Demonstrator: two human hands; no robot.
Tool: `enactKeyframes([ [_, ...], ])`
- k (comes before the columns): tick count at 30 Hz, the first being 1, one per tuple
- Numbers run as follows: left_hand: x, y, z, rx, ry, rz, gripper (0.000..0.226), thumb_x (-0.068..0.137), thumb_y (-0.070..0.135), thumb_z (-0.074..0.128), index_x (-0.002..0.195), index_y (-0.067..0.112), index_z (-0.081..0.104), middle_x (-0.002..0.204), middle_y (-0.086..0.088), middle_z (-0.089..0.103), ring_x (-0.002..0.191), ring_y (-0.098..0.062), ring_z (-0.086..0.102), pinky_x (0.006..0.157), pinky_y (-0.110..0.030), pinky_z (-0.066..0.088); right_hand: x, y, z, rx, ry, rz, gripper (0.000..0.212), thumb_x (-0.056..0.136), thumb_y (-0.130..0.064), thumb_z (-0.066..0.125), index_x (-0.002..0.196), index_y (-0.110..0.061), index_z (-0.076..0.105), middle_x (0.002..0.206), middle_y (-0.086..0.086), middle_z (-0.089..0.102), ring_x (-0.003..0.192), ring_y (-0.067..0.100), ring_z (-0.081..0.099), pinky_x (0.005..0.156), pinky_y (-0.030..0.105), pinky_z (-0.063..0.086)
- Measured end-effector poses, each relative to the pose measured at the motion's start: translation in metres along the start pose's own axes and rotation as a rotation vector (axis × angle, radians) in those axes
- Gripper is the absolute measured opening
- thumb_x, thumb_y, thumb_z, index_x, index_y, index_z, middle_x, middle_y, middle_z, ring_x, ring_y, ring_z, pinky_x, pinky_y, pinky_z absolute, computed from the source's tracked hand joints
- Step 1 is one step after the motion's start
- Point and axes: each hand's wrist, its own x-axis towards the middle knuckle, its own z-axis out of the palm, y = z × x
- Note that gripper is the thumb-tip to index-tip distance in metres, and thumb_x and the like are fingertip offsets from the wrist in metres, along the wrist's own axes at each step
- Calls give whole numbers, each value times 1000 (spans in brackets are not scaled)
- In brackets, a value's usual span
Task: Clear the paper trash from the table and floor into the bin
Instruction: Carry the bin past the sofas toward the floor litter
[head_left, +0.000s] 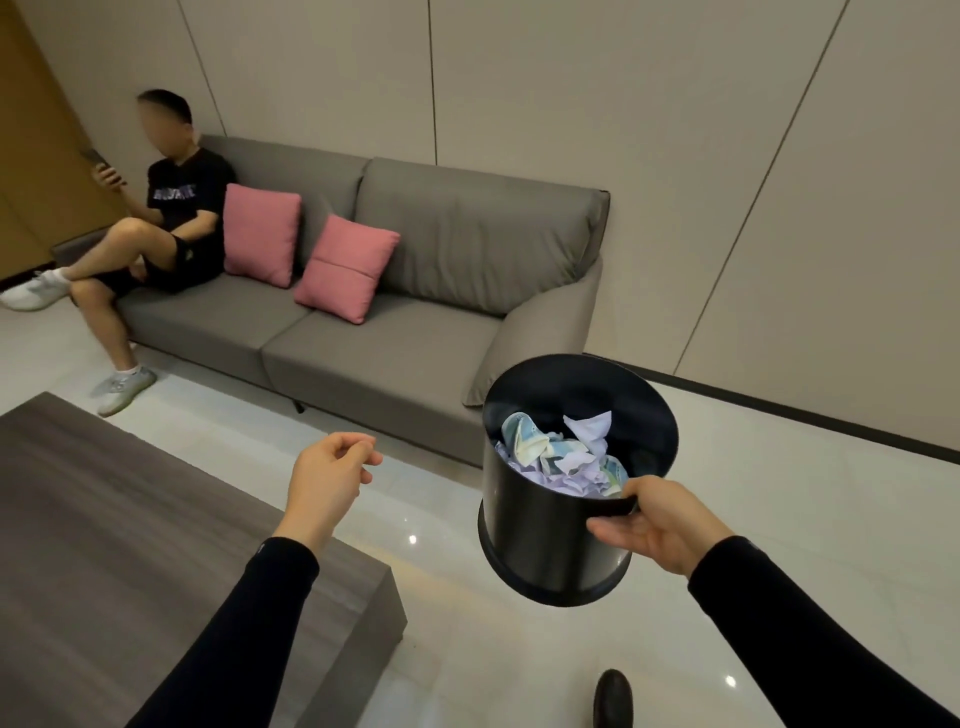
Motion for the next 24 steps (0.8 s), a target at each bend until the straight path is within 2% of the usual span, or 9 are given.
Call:
enactKeyframes([
  [3, 18, 4, 11, 0, 62, -17, 17, 89, 15, 48, 88, 23, 64, 82, 0, 70, 68, -14, 58, 58, -26, 48, 33, -22, 6, -18, -53, 28, 30, 91, 2, 33, 118, 2, 45, 87, 25, 60, 42, 30, 67, 34, 29, 53],
  [6, 37, 8, 23, -34, 141, -31, 17, 89, 17, 49, 88, 24, 64, 82, 1, 70, 69, -14, 60, 58, -25, 46, 72, -46, 17, -68, -138, 28, 32, 91, 2, 36, 120, 1, 49, 93, 23, 62, 64, 35, 66, 38, 30, 55],
  [8, 48, 13, 29, -73, 217, -55, 16, 88, 18, 50, 88, 24, 65, 81, 2, 70, 69, -13, 61, 57, -24, 45, 98, -65, 25, -120, -188, 22, 34, 92, 1, 36, 122, 0, 51, 96, 22, 62, 70, 35, 65, 41, 30, 57],
  [15, 69, 28, 50, -91, 474, -117, 13, 84, 18, 56, 85, 22, 68, 72, 2, 66, 59, -10, 56, 52, -22, 44, 161, -150, 41, -313, -367, 33, 34, 91, 1, 38, 123, 2, 49, 86, 22, 64, 54, 31, 68, 39, 30, 56],
  [18, 71, 29, 53, -59, 588, -129, 12, 82, 19, 59, 81, 24, 69, 71, 5, 64, 59, -9, 55, 53, -21, 43, 184, -174, 55, -386, -404, 19, 36, 93, 0, 36, 127, 4, 47, 84, 24, 62, 61, 33, 64, 36, 29, 54],
  [21, 73, 26, 51, -17, 689, -155, 12, 81, 20, 61, 75, 28, 67, 76, 10, 65, 70, -5, 58, 58, -24, 44, 202, -185, 76, -425, -438, 30, 38, 93, -1, 34, 130, 3, 44, 83, 23, 62, 64, 34, 63, 35, 29, 54],
  [24, 80, 18, 45, -24, 747, -190, 14, 83, 18, 59, 76, 27, 67, 74, 7, 65, 64, -8, 56, 59, -25, 44, 219, -192, 103, -462, -486, 48, 38, 94, -2, 33, 131, 4, 43, 82, 23, 62, 46, 30, 67, 34, 29, 53],
])
